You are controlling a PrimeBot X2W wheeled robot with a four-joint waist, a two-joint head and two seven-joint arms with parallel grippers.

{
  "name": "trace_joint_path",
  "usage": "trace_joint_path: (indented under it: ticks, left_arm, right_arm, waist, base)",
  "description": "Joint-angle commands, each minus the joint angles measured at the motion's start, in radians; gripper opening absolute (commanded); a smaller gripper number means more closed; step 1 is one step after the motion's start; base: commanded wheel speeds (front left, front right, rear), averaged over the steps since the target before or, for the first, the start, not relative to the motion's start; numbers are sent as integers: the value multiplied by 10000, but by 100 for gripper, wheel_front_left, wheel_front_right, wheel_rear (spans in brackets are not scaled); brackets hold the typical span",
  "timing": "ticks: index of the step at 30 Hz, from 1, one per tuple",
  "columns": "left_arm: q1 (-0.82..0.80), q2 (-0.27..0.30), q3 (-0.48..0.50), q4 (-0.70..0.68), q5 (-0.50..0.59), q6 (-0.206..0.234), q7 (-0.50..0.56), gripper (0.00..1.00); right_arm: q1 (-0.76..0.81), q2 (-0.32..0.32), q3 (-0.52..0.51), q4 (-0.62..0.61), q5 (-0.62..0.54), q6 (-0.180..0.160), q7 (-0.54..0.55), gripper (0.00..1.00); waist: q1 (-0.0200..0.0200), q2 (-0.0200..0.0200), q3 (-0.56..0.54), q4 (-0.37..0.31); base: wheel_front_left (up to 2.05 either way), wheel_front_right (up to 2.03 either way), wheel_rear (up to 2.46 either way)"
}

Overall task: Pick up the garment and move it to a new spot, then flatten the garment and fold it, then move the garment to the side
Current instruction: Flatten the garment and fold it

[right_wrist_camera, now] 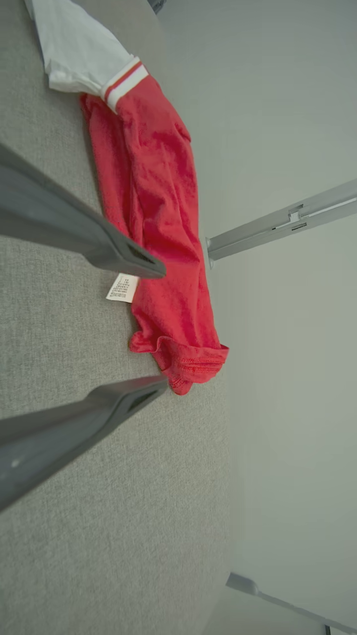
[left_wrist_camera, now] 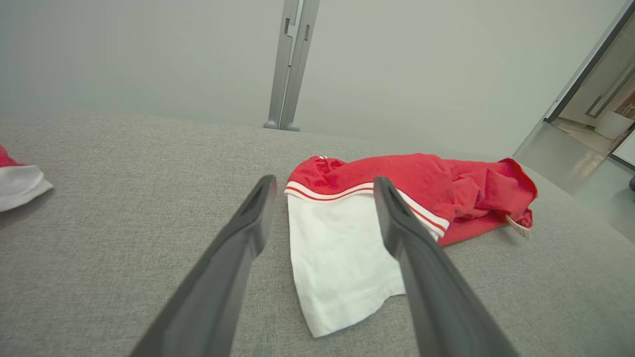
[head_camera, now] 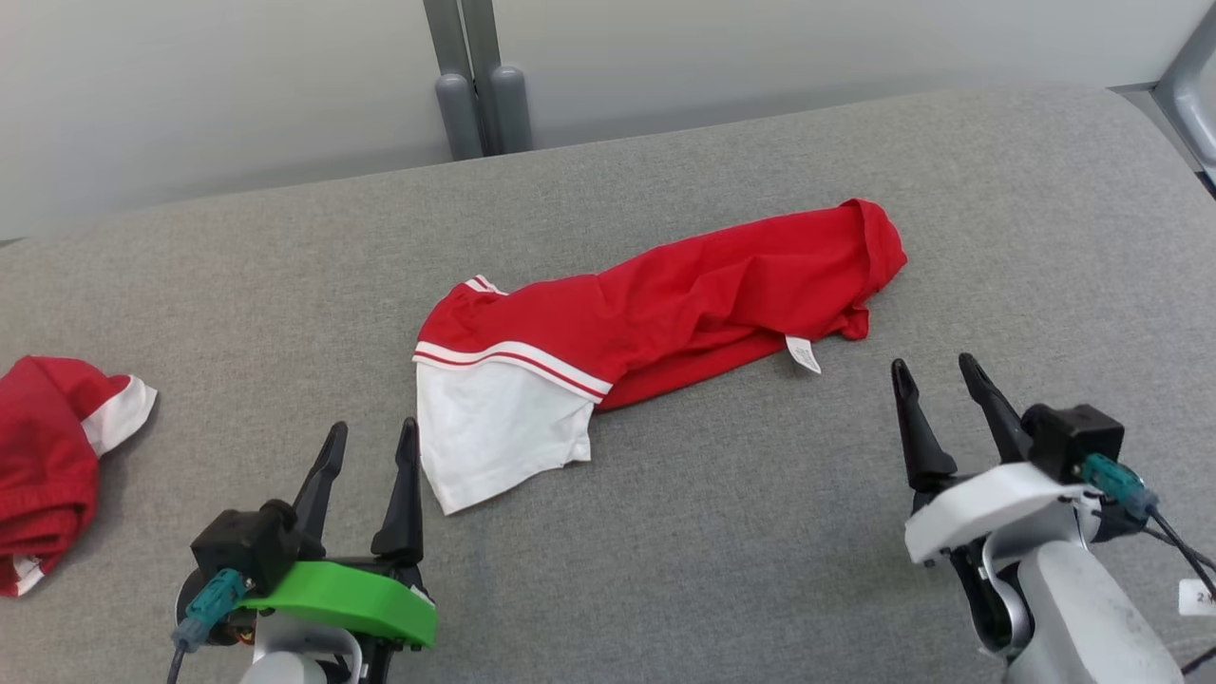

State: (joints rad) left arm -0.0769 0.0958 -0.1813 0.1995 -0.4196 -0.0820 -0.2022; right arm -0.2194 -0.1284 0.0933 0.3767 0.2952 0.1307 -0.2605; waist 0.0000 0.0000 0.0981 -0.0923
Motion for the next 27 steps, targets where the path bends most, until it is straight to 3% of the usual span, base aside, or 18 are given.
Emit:
trace_joint_path:
  ticks: [1, 12, 23, 24, 26, 27]
  left_arm:
    - [-212, 103, -13, -39, 72, 4, 44, 100]
    - [-747, 198, -201, -154, 138, 1, 122, 100]
    - [-1000, 247, -292, -15, 56, -28, 12, 100]
    - [-1003, 255, -296, -6, 44, -27, 2, 100]
    - [-1019, 266, -303, 9, 28, -21, -17, 100]
    - [-1033, 272, -302, 17, 34, -11, -19, 100]
  right_arm:
    - [-483, -105, 142, 358, 53, 1, 111, 100]
    - [-3186, -1077, 787, 4085, 402, 1, 1458, 100]
    - [-4454, -1547, 2113, 5886, 1417, 1, 1351, 100]
    - [-4509, -1559, 2196, 5978, 1489, 1, 1306, 93]
    - [-4647, -1574, 2416, 6166, 1623, 1, 1238, 18]
    - [-4710, -1601, 2537, 6242, 1683, 1, 1153, 0]
  waist:
    - [0, 0, 165, -15]
    - [0, 0, 1170, 808]
    - [0, 0, 1463, 1373]
    - [0, 0, 1472, 1395]
    - [0, 0, 1495, 1431]
    - [0, 0, 1501, 1441]
  base:
    - [0, 0, 0]
    - [0, 0, 0]
    - [0, 0, 0]
    - [0, 0, 0]
    - [0, 0, 0]
    - [0, 0, 0]
